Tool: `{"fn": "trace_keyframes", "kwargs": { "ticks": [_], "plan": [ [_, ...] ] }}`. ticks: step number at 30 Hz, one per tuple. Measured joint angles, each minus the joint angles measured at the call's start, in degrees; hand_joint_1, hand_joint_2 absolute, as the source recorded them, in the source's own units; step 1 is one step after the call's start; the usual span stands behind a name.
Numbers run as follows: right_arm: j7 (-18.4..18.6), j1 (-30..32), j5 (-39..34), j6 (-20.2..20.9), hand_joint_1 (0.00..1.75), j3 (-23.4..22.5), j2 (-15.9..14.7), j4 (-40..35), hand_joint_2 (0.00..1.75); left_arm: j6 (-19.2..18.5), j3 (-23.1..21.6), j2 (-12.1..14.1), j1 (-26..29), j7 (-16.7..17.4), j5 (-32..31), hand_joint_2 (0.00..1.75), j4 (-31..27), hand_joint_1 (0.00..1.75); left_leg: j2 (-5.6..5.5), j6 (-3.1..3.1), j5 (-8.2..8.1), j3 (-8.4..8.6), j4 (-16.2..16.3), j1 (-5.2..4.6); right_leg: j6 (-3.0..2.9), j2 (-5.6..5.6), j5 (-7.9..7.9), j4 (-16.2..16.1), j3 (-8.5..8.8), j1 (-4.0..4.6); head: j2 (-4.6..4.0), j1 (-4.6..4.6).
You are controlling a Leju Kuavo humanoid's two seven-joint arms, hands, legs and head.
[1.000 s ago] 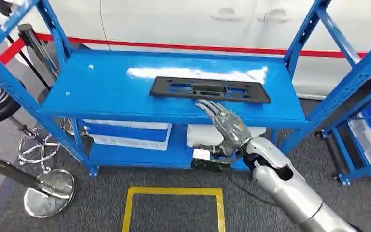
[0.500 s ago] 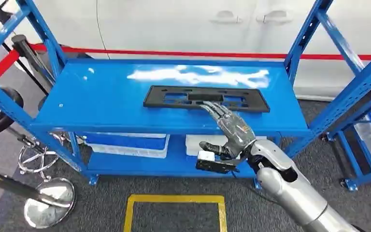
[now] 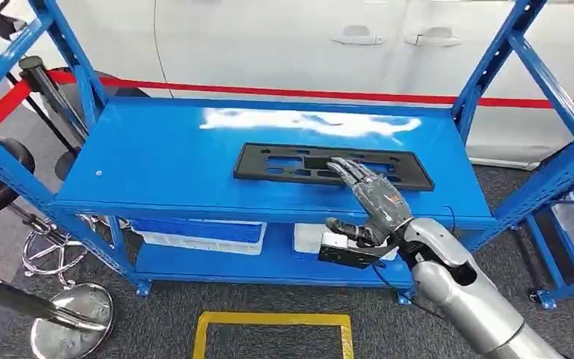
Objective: Take the parts from the cabinet and place them on the table.
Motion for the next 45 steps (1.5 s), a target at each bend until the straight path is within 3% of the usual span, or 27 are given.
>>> {"fn": "trace_keyframes", "kwargs": {
  "ticks": [2,3,4,6,7,8,12,13,14,17,18,19,20,22,23,24,29,30,32,33,34,36,38,39,42,44,45],
  "plan": [
    [0.02,0.71,0.0,0.0,0.0,-0.24,-0.13,0.0,1.75,-0.93,-0.09,0.15,-0.14,-0.2,0.0,0.0,0.0,0.0,-0.03,0.42,-0.48,0.34,0.04,-0.14,0.21,0.0,-2.86,8.98,-5.64,-0.05,0.0,0.0],
    [0.02,1.23,0.0,-0.02,0.0,-0.26,-0.13,0.0,1.75,-1.6,-0.18,0.28,-0.24,-0.13,0.0,0.0,0.0,0.0,-0.15,0.46,-0.8,0.67,0.07,-0.22,0.18,0.0,-2.66,11.3,-7.66,-0.03,0.0,0.0],
    [0.0,1.56,-0.02,-0.02,0.0,-0.3,-0.17,-0.02,1.75,-2.08,-0.31,0.53,-0.25,0.02,0.0,0.0,0.0,0.0,-0.23,0.44,-1.11,1.11,0.08,-0.3,0.05,0.0,-1.0,10.69,-8.12,-0.02,0.0,0.0],
    [-0.02,1.77,-0.07,-0.04,0.0,-0.55,-0.44,-0.2,1.75,-2.93,-0.61,0.88,-0.24,0.51,-0.02,0.0,0.0,0.0,-0.27,0.35,-1.88,2.31,0.08,-0.55,-0.68,0.01,5.01,3.42,-5.92,0.11,0.0,0.0],
    [-0.11,1.77,0.0,-0.11,0.0,-0.74,-0.79,-0.44,1.75,-3.39,-0.87,1.14,-0.22,0.72,-0.02,0.0,0.0,0.0,-0.27,0.25,-2.36,2.98,0.02,-0.64,-1.5,0.0,8.74,-2.63,-3.67,0.55,0.0,0.0],
    [-0.22,1.8,0.39,-0.24,0.0,-0.83,-1.0,-0.44,1.75,-3.71,-1.0,1.18,-0.16,0.81,-0.02,0.0,0.0,0.0,-0.24,0.09,-2.61,3.18,-0.08,-0.74,-2.03,-0.03,7.88,-3.86,-2.94,0.72,0.0,-0.06],
    [-0.26,2.04,2.56,-0.41,0.0,-0.81,-1.68,-0.46,1.75,-4.74,-1.49,2.3,-0.35,0.81,-0.02,0.0,0.0,0.0,-0.21,-1.2,-3.09,3.47,-0.61,-0.55,-2.5,0.13,7.39,-5.55,-2.13,1.16,0.0,0.04],
    [-0.26,2.09,3.08,-0.35,0.0,-0.72,-1.81,-0.46,1.75,-4.85,-1.55,2.95,-0.52,0.81,-0.02,0.0,0.0,0.0,-0.02,-1.57,-3.59,3.51,-0.44,-0.84,-2.74,0.14,7.67,-6.55,-1.33,0.08,0.0,0.0],
    [-0.35,2.03,3.39,-0.26,0.0,-0.33,-1.88,-0.35,1.75,-5.29,-1.66,3.04,-0.42,0.81,-0.02,0.0,-0.02,0.0,-0.02,-1.96,-4.25,3.22,1.13,-0.69,-2.85,0.13,7.55,-7.05,-0.64,0.24,0.0,0.02],
    [-0.26,2.01,4.13,-0.28,0.0,1.31,-1.99,0.56,1.75,-5.86,-2.05,3.41,-0.52,0.81,0.0,0.0,-0.02,0.0,-0.06,-2.57,-9.14,-3.6,13.09,-0.32,-3.45,-0.06,6.9,-7.11,0.04,0.32,0.0,-0.02],
    [-0.24,2.2,4.15,-0.33,0.0,1.86,-1.94,0.81,1.75,-5.92,-2.21,3.41,-0.49,0.81,0.0,0.0,-0.02,0.0,-0.06,-2.76,-9.68,-5.94,16.36,-0.23,-3.46,-0.07,6.67,-7.06,0.2,0.33,0.0,-0.02],
    [-0.05,2.37,4.17,-0.39,0.0,2.29,-1.92,1.09,1.75,-6.08,-2.45,3.41,-0.49,0.79,0.0,0.0,-0.02,0.0,-0.05,-2.92,-8.63,-6.95,16.91,-0.13,-3.39,-0.06,6.41,-6.97,0.45,0.33,0.0,0.0],
    [0.24,2.4,4.56,-0.46,0.0,2.62,-1.88,1.35,1.75,-6.12,-2.6,3.43,-0.46,0.75,0.0,0.0,-0.02,0.0,-0.04,-3.03,-6.14,-6.52,14.67,0.0,-3.31,-0.04,6.07,-6.85,0.8,0.29,0.0,-0.04],
    [0.83,2.35,5.55,-0.66,0.0,3.13,-1.68,1.75,1.75,-6.08,-2.84,3.56,-0.43,0.42,0.0,0.0,-0.02,0.0,0.01,-2.99,0.01,-2.77,5.25,0.13,-2.95,-0.02,5.24,-6.52,1.66,0.2,0.0,-0.02],
    [1.18,2.33,6.21,-0.83,0.0,3.49,-1.46,2.07,1.75,-6.03,-2.84,3.58,-0.45,0.26,0.0,0.0,-0.02,0.0,0.05,-2.84,1.22,-1.41,1.4,0.18,-2.64,-0.04,4.79,-6.27,1.81,0.23,0.0,-0.02],
    [1.31,2.21,6.43,-0.98,0.0,3.89,-1.36,2.4,1.75,-5.95,-2.84,3.58,-0.62,0.11,0.02,0.0,-0.02,0.0,-0.02,-2.64,0.17,-0.7,0.48,-0.19,-2.18,0.1,4.37,-5.8,1.72,0.62,0.0,-0.04],
    [1.88,2.34,7.15,-1.59,0.0,4.9,-0.72,3.43,1.75,-5.88,-2.89,3.56,-0.83,-0.09,0.02,0.0,-0.04,0.0,-0.23,-0.6,0.27,0.03,-0.27,0.07,-0.71,0.02,3.37,-4.97,1.6,0.24,0.0,0.02],
    [1.88,2.28,7.17,-1.62,0.0,5.01,-0.68,3.56,1.75,-5.86,-2.91,3.58,-0.82,-0.09,0.02,0.0,-0.04,0.0,-0.2,-0.22,0.13,0.22,-0.36,0.08,-0.51,0.02,1.75,-2.05,0.15,0.23,0.0,0.02],
    [1.9,2.39,7.19,-1.73,0.0,5.31,-0.61,4.07,1.75,-5.84,-2.91,3.56,-0.86,-0.13,0.02,0.0,-0.04,0.0,-0.2,0.16,-0.16,0.42,-0.34,-0.01,-0.07,0.03,-1.85,6.89,-4.77,-0.01,0.0,0.0],
    [1.9,2.58,7.21,-1.73,0.0,5.57,-0.55,4.41,1.75,-5.84,-2.91,3.56,-0.91,-0.17,0.02,0.0,-0.04,0.0,-0.22,0.23,-0.36,0.53,-0.32,-0.05,0.04,0.02,-2.69,10.54,-7.15,-0.08,0.0,0.02],
    [1.95,2.76,7.39,-1.79,0.0,5.77,-0.46,4.68,1.75,-5.86,-2.91,3.56,-0.91,-0.24,0.02,0.0,-0.04,0.0,-0.26,0.2,-0.53,0.75,-0.29,-0.05,0.09,0.02,-2.0,11.61,-8.28,-0.1,0.0,0.02],
    [2.23,2.85,8.07,-2.23,0.0,6.1,-0.17,5.2,1.75,-5.84,-2.91,3.54,-0.91,-0.28,0.02,0.0,-0.04,0.0,-0.32,0.04,-1.14,1.62,-0.26,-0.05,-0.16,0.01,2.97,6.05,-6.53,-0.1,0.0,0.02],
    [2.69,2.85,8.79,-2.91,0.0,6.38,0.39,5.62,1.75,-5.81,-2.91,3.23,-0.92,-0.41,0.02,0.0,-0.04,0.0,-0.31,-0.35,-1.78,2.44,-0.29,-0.05,-0.95,-0.03,8.12,-4.07,-2.43,0.05,0.0,0.02],
    [2.97,2.78,9.16,-3.17,0.0,6.49,0.79,5.92,1.75,-5.81,-2.91,3.02,-1.01,-0.48,0.02,0.0,-0.07,0.0,-0.32,-0.71,-2.02,2.56,-0.24,-0.33,-1.27,-0.02,6.9,-4.85,-1.78,0.52,0.0,0.02],
    [3.08,2.84,9.36,-3.45,0.0,6.89,1.84,6.45,1.75,-5.73,-2.93,2.84,-1.32,-0.61,0.02,0.0,-0.11,0.0,-0.26,-1.65,-2.18,2.52,-0.59,-0.15,-1.89,0.07,6.59,-5.43,-1.49,0.8,0.0,0.0],
    [3.08,2.85,9.38,-3.52,0.0,7.08,2.49,6.62,1.75,-5.73,-2.93,2.67,-1.37,-0.63,0.02,0.0,-0.13,0.0,-0.19,-2.42,-2.93,2.81,0.34,-0.16,-2.63,0.11,6.86,-6.66,-0.34,0.07,0.0,0.07],
    [3.08,2.79,9.4,-3.52,0.0,7.1,2.71,6.71,1.75,-5.73,-2.93,2.64,-1.4,-0.63,0.02,0.0,-0.13,0.0,-0.19,-2.58,-4.0,1.89,2.25,-0.15,-2.99,0.07,6.73,-6.78,-0.04,0.05,0.0,-0.04]
  ]
}}
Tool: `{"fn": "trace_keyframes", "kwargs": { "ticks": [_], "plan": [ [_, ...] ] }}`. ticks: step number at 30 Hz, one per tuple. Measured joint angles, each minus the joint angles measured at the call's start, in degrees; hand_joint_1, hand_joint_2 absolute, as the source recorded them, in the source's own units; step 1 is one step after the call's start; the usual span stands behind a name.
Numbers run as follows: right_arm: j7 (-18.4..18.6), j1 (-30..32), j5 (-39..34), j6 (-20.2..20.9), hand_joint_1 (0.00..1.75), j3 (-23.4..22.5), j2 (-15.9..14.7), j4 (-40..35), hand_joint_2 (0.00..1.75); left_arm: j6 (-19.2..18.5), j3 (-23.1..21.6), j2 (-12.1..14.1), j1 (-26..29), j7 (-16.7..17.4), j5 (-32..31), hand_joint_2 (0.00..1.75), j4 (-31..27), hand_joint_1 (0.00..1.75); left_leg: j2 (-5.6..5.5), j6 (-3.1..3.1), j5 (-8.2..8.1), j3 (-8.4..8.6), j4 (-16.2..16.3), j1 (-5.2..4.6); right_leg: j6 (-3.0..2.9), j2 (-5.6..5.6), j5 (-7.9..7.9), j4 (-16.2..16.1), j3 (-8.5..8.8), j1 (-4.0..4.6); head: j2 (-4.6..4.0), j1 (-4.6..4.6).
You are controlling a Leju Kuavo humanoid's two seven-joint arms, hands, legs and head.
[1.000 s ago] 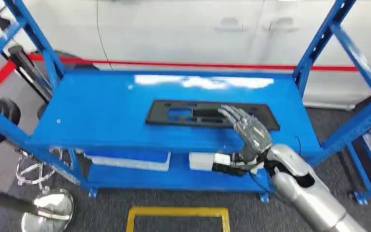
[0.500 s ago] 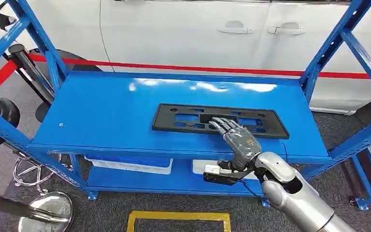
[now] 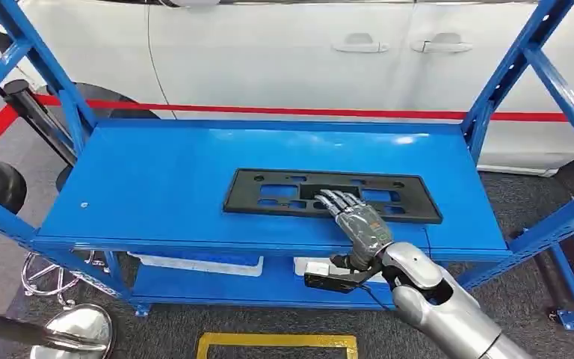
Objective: Take the parts from the cabinet and place them on the table.
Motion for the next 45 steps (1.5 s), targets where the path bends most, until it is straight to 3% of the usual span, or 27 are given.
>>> {"fn": "trace_keyframes", "kwargs": {
  "ticks": [3,4,5,8,10,13,15,18,19,20,21,22,24,26,29,30,31,32,33,34,35,36,37,40,42,43,45],
  "plan": [
    [0.2,-0.05,0.61,0.0,0.0,0.02,0.83,0.61,1.75,0.0,0.0,-0.09,0.03,-0.13,0.0,0.0,-0.02,0.0,0.0,-0.47,-5.28,-7.49,13.0,0.07,-0.58,-0.13,-0.51,0.02,0.39,0.25,0.0,0.0],
    [0.48,-0.05,0.72,0.02,0.0,0.02,1.27,0.94,1.75,-0.02,0.0,-0.13,0.08,-0.15,0.0,0.0,-0.02,0.0,0.0,-0.53,-5.16,-9.15,15.15,0.08,-0.65,-0.08,-0.67,0.09,0.52,0.32,0.0,-0.04],
    [0.7,-0.05,0.96,0.02,0.0,0.02,1.74,1.31,1.75,-0.04,0.0,-0.2,0.13,-0.15,0.0,0.0,-0.04,0.0,0.0,-0.52,-3.57,-9.3,14.37,0.08,-0.62,0.0,-0.91,0.12,0.78,0.33,0.0,-0.02],
    [1.2,-0.08,2.1,-0.09,0.0,0.0,3.06,2.3,1.75,-0.2,0.0,-0.26,0.1,-0.13,0.0,0.0,-0.07,0.0,0.02,0.05,5.02,-3.89,0.88,0.06,-0.21,0.12,-1.91,0.41,1.93,0.37,0.0,-0.02],
    [1.81,-0.19,2.95,-0.5,0.0,-0.06,3.93,3.21,1.75,-0.19,0.0,-0.37,-0.19,-0.2,0.0,0.0,-0.07,0.0,-0.04,0.72,4.68,-2.63,-2.18,-0.34,0.42,0.21,-2.43,0.81,1.74,0.78,0.0,0.0],
    [2.62,-0.2,3.76,-1.05,0.0,-0.2,5.24,4.22,1.75,-0.13,-0.04,-0.7,-0.09,-0.2,0.0,0.0,-0.09,0.0,-0.08,1.35,4.54,-2.59,-2.36,-0.31,1.06,0.2,-2.6,0.5,1.91,0.7,0.0,-0.02],
    [3.1,-0.19,3.93,-1.16,0.0,-0.54,6.1,4.81,1.75,-0.09,-0.22,-1.2,-0.18,-0.13,0.0,0.0,-0.17,0.0,0.03,2.04,4.64,-1.75,-3.1,0.16,1.71,0.06,-4.03,2.73,1.18,0.55,0.0,0.09],
    [3.78,0.13,4.77,-1.2,0.0,-0.94,7.15,6.14,1.75,0.02,-0.44,-1.51,-0.17,-0.15,0.0,0.0,-0.17,0.0,0.02,2.59,4.23,-1.43,-3.08,0.15,2.28,0.07,-9.06,15.26,-5.74,0.08,0.0,0.04],
    [3.89,0.38,5.16,-1.18,0.0,-0.94,7.62,6.77,1.75,0.13,-0.48,-1.6,-0.2,-0.28,0.0,0.0,-0.17,0.0,-0.04,2.56,4.03,-1.28,-3.06,0.16,2.41,0.07,-9.19,17.93,-7.69,-0.07,0.0,0.07],
    [3.96,0.47,5.55,-1.18,0.0,-1.03,8.17,7.3,1.75,0.18,-0.5,-1.79,-0.21,-0.54,0.0,0.0,-0.17,0.0,-0.06,2.52,3.79,-0.98,-3.04,0.16,2.49,0.03,-7.89,17.77,-8.25,-0.23,0.0,0.07],
    [3.96,0.43,5.9,-1.16,0.0,-1.18,8.65,7.65,1.75,0.24,-0.55,-2.07,-0.18,-0.65,0.0,0.0,-0.17,0.0,-0.05,2.35,3.49,-0.53,-3.03,0.18,2.49,-0.02,-5.36,14.98,-7.42,-0.35,0.0,0.07],
    [3.98,0.42,6.03,-1.16,0.0,-1.33,9.07,7.89,1.75,0.44,-0.59,-2.32,-0.21,-0.68,0.0,0.0,-0.2,0.0,-0.05,2.18,3.16,0.0,-3.0,0.2,2.44,-0.06,-2.38,10.52,-5.58,-0.46,0.0,0.07],
    [4.02,0.4,6.05,-1.16,0.0,-1.51,9.44,8.18,1.75,0.5,-0.68,-2.49,-0.23,-0.77,0.0,0.0,-0.2,0.0,-0.04,1.92,2.76,0.5,-2.93,0.21,2.33,-0.12,0.84,4.83,-3.14,-0.6,0.0,0.07],
    [4.02,0.24,6.21,-1.11,0.0,-1.6,9.92,8.59,1.75,0.53,-0.81,-2.64,-0.44,-0.85,0.0,0.0,-0.2,0.0,-0.13,1.18,2.22,0.43,-2.53,-0.1,1.96,-0.15,-0.08,1.34,-1.5,0.0,0.0,0.11],
    [4.02,0.03,6.93,-1.11,0.0,-1.86,10.95,8.9,1.75,0.48,-0.85,-2.82,-0.49,-1.18,0.0,0.0,-0.2,0.0,-0.05,0.17,2.13,0.67,-3.07,0.01,1.11,0.1,-0.3,1.65,-1.56,0.15,0.0,0.07],
    [4.04,-0.05,7.19,-1.11,0.0,-1.88,11.39,8.98,1.75,0.46,-0.85,-2.93,-0.62,-1.2,0.0,0.0,-0.2,0.0,0.02,-0.24,1.68,0.66,-2.87,0.14,0.54,0.12,-0.07,1.01,-1.07,-0.32,0.0,0.02],
    [4.15,-0.08,7.67,-1.11,0.0,-1.9,11.74,9.13,1.75,0.46,-0.85,-3.06,-0.59,-1.2,0.0,0.0,-0.2,0.0,0.04,-0.38,0.96,0.47,-1.44,0.24,0.17,0.08,-0.18,0.75,-0.55,-0.23,0.0,0.06],
    [4.35,-0.11,8.2,-1.16,0.0,-1.92,12.0,9.31,1.75,0.44,-0.85,-3.32,-0.64,-1.2,0.0,0.0,-0.22,0.0,0.04,-0.46,-0.92,-1.28,1.95,0.3,-0.26,-0.06,-0.3,0.67,-0.35,-0.17,0.0,0.02],
    [4.48,-0.11,8.72,-1.2,1.57,-1.95,12.24,9.53,1.75,0.46,-0.85,-3.47,-0.66,-1.22,0.0,0.0,-0.22,0.0,0.04,-0.57,-2.9,-3.65,6.34,0.35,-0.42,-0.07,-0.4,0.71,-0.3,-0.03,0.0,0.04],
    [4.68,-0.09,9.09,-1.24,1.75,-1.95,12.65,9.73,1.75,0.46,-0.85,-3.54,-0.62,-1.22,0.0,0.0,-0.22,0.0,0.04,-0.7,-4.79,-6.54,11.41,0.35,-0.66,-0.06,-0.57,0.73,-0.25,0.15,0.0,0.04],
    [4.83,-0.05,9.36,-1.25,1.75,-1.95,12.92,9.97,1.75,0.5,-0.85,-3.65,-0.57,-1.22,0.0,0.0,-0.22,0.0,0.04,-0.75,-5.66,-8.55,14.66,0.35,-0.77,-0.03,-0.68,0.78,-0.21,0.32,0.0,0.02],
    [4.96,0.07,9.84,-1.29,1.75,-1.95,13.16,10.19,1.75,0.53,-0.83,-3.76,-0.57,-1.22,0.0,0.0,-0.22,0.0,0.04,-0.66,-5.02,-9.69,15.78,0.35,-0.82,0.04,-0.83,0.88,-0.11,0.45,0.0,0.04],
    [5.16,0.19,10.36,-1.42,1.75,-1.95,13.29,10.34,1.75,0.61,-0.81,-3.85,-0.56,-1.2,0.0,0.0,-0.22,0.0,0.04,-0.49,-2.83,-9.2,13.78,0.34,-0.79,0.15,-1.05,0.96,0.1,0.54,0.0,0.02],
    [5.31,0.39,11.78,-2.08,1.75,-1.99,13.73,10.58,1.75,0.59,-0.79,-3.98,-0.52,-1.68,0.0,0.0,-0.22,0.0,0.04,0.59,4.99,-3.12,-0.43,0.13,-0.49,0.29,-1.77,1.13,0.97,0.75,0.0,0.04],
    [5.33,0.53,12.41,-2.34,1.75,-2.14,13.86,10.62,1.75,0.15,-0.79,-4.24,-0.72,-2.75,0.0,0.0,-0.22,0.0,0.05,0.86,4.25,-2.4,-1.91,-0.24,0.1,0.33,-1.96,1.3,0.74,0.99,0.0,0.04],
    [5.31,0.71,12.81,-2.47,1.75,-2.16,13.86,10.62,1.75,-0.04,-0.77,-4.44,-0.64,-3.15,0.0,0.0,-0.24,0.0,-0.05,0.44,4.62,-2.31,-2.28,-0.01,-0.1,0.3,-2.22,1.59,0.75,1.34,0.0,0.07],
    [5.2,1.11,13.53,-2.8,1.75,-2.6,13.86,10.56,1.75,-0.57,-0.77,-4.72,-0.45,-3.85,0.0,0.0,-0.24,0.0,-0.06,0.31,4.44,-2.28,-2.2,-0.31,-0.17,0.28,-2.15,1.42,0.81,1.0,0.0,0.04]
  ]
}}
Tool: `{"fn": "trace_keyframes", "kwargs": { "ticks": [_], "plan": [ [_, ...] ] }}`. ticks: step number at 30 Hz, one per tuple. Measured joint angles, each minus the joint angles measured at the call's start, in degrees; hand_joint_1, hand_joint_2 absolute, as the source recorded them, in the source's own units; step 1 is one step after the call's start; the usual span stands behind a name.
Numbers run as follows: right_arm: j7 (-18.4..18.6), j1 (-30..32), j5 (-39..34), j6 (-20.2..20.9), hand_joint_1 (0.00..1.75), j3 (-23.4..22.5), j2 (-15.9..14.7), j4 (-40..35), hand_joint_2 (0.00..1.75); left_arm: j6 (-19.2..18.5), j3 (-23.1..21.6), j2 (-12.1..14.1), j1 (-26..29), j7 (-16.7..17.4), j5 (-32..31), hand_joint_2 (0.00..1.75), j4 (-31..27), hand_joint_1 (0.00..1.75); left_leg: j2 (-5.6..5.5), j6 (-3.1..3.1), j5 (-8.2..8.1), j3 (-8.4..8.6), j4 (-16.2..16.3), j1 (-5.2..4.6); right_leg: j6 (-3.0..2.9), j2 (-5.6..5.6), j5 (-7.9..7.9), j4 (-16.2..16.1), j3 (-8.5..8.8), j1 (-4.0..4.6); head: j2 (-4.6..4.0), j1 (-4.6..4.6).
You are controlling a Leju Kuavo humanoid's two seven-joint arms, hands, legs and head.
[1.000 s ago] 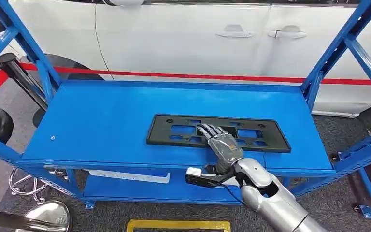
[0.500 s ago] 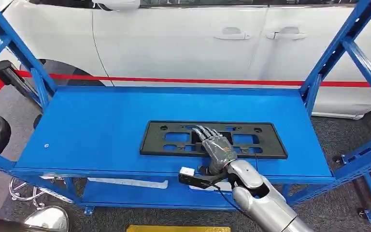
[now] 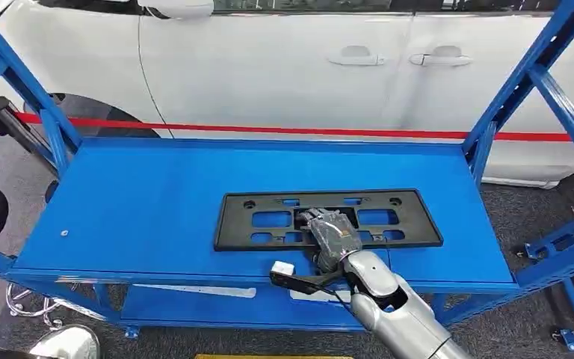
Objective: Take the parts from the cabinet and place them on the table.
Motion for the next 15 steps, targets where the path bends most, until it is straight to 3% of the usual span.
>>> {"fn": "trace_keyframes", "kwargs": {
  "ticks": [4,15],
  "plan": [
    [-0.24,0.4,0.61,-0.31,1.75,-0.72,0.0,-0.41,1.75,-0.55,0.0,-0.28,0.18,-0.48,0.0,0.0,0.0,0.0,0.0,0.46,-0.26,0.01,0.01,-0.14,0.3,0.0,0.0,-0.41,0.19,-0.1,0.0,0.0],
    [-0.59,2.32,0.83,-0.41,1.75,-2.34,-0.13,-4.07,1.75,-1.66,-0.02,-0.55,0.47,-1.68,0.0,0.0,0.0,0.0,0.0,0.59,-0.34,0.03,0.06,-0.14,0.59,0.0,0.03,-0.61,0.29,-0.14,0.0,0.0]
  ]
}}
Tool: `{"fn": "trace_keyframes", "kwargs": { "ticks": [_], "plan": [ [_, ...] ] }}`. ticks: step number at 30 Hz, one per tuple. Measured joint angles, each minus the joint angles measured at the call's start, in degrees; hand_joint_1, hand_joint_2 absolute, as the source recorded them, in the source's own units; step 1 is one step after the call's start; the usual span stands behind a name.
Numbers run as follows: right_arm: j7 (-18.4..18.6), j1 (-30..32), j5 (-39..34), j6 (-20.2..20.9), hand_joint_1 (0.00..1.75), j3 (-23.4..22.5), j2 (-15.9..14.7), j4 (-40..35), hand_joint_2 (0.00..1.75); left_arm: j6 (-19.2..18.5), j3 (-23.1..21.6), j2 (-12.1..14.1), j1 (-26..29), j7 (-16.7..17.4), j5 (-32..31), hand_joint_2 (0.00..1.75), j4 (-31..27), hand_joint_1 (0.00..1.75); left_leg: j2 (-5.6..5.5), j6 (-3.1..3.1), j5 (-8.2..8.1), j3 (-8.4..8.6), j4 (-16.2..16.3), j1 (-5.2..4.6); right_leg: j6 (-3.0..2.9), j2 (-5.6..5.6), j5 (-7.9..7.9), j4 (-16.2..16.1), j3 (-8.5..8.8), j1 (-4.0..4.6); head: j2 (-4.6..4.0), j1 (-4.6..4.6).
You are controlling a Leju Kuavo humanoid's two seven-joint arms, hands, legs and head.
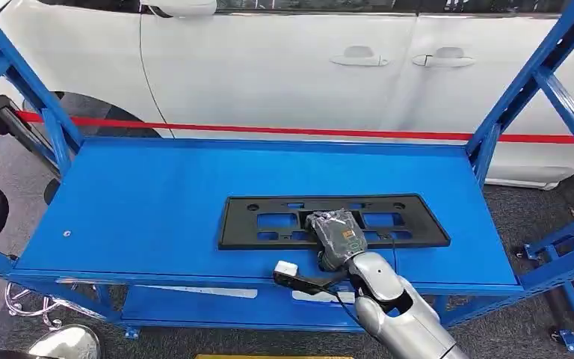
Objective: Take the parts from the cabinet and place them on the table.
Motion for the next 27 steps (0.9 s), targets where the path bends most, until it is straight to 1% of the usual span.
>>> {"fn": "trace_keyframes", "kwargs": {
  "ticks": [1,4,6,9,11,12,14,16,19,22,27],
  "plan": [
    [-0.31,0.21,-0.19,0.02,1.75,-0.13,-0.06,-0.48,1.75,-0.41,0.02,0.0,0.03,-0.5,0.0,0.0,0.02,0.0,0.0,0.02,-0.01,0.0,0.0,0.0,0.0,0.0,0.0,0.0,0.0,-0.01,0.0,0.0],
    [-2.36,1.37,-1.74,0.09,1.75,-0.46,-1.0,-2.9,1.75,-3.4,0.13,0.0,0.58,-4.04,0.0,0.0,0.0,0.0,0.0,0.01,-0.02,0.0,0.0,0.01,0.0,0.02,0.0,0.0,0.0,0.01,0.0,0.0],
    [-3.93,2.0,-3.32,0.13,1.75,-0.46,-1.96,-4.87,1.75,-3.95,0.48,0.0,0.98,-4.98,0.0,0.0,0.0,0.0,0.01,0.01,-0.02,0.01,-0.01,0.02,0.0,0.07,0.0,0.01,-0.03,0.02,0.0,0.0],
    [-4.98,2.79,-5.96,0.72,1.75,-0.44,-3.47,-9.28,1.75,-3.8,0.66,0.0,1.34,-4.52,-0.02,0.0,0.0,0.0,0.02,0.01,-0.02,0.0,-0.03,0.02,0.0,0.09,-0.01,0.06,-0.09,0.02,0.0,0.0],
    [-4.68,2.78,-6.95,1.75,1.75,-0.44,-4.37,-12.77,1.75,-2.53,0.66,0.0,1.37,-4.13,-0.02,0.0,0.0,0.0,0.01,0.0,-0.01,0.01,-0.05,0.03,0.0,0.07,-0.01,0.07,-0.11,0.03,0.0,0.0],
    [-4.63,2.76,-6.95,1.99,1.75,-0.44,-4.9,-14.5,1.75,-2.47,0.66,-0.02,1.37,-4.41,-0.02,0.0,0.0,0.0,0.01,0.0,-0.01,0.0,-0.06,0.04,-0.01,0.05,-0.01,0.08,-0.11,0.03,0.0,0.0],
    [-4.94,2.49,-6.4,1.66,1.75,-0.39,-6.52,-17.33,1.75,-4.09,0.66,-0.02,1.59,-5.4,-0.02,0.0,0.0,0.0,0.0,0.0,-0.01,-0.01,-0.07,0.04,-0.01,0.01,-0.01,0.11,-0.11,0.03,0.0,0.0],
    [-5.88,1.97,-6.75,0.64,1.75,-0.39,-7.97,-19.86,1.75,-5.9,0.63,-0.02,1.76,-5.03,-0.11,0.0,0.0,0.0,0.0,-0.01,0.0,0.0,-0.07,0.04,-0.01,0.01,-0.02,0.15,-0.11,0.04,0.0,0.0],
    [-6.54,1.46,-7.02,-0.53,1.75,-0.39,-9.62,-23.32,1.75,-5.64,0.48,-0.04,1.85,-4.5,-0.09,0.0,0.0,0.0,0.0,-0.02,0.01,0.0,-0.07,0.05,-0.01,0.05,-0.02,0.16,-0.15,0.04,0.0,0.0],
    [-6.67,1.44,-6.6,-0.9,1.75,-0.33,-10.58,-26.88,1.75,-4.43,0.44,-0.18,1.7,-3.26,-0.09,0.0,0.0,0.0,0.0,-0.02,0.01,-0.01,-0.07,0.05,-0.02,0.02,-0.03,0.16,-0.15,0.04,0.0,0.0],
    [-6.73,1.46,-6.58,-0.98,1.75,-0.26,-11.34,-29.66,1.75,-4.33,0.39,-0.33,1.38,-2.82,-0.11,0.0,0.0,0.0,0.0,-0.02,0.01,-0.01,-0.08,0.05,-0.01,0.02,-0.05,0.16,-0.14,0.04,0.0,0.0]
  ]
}}
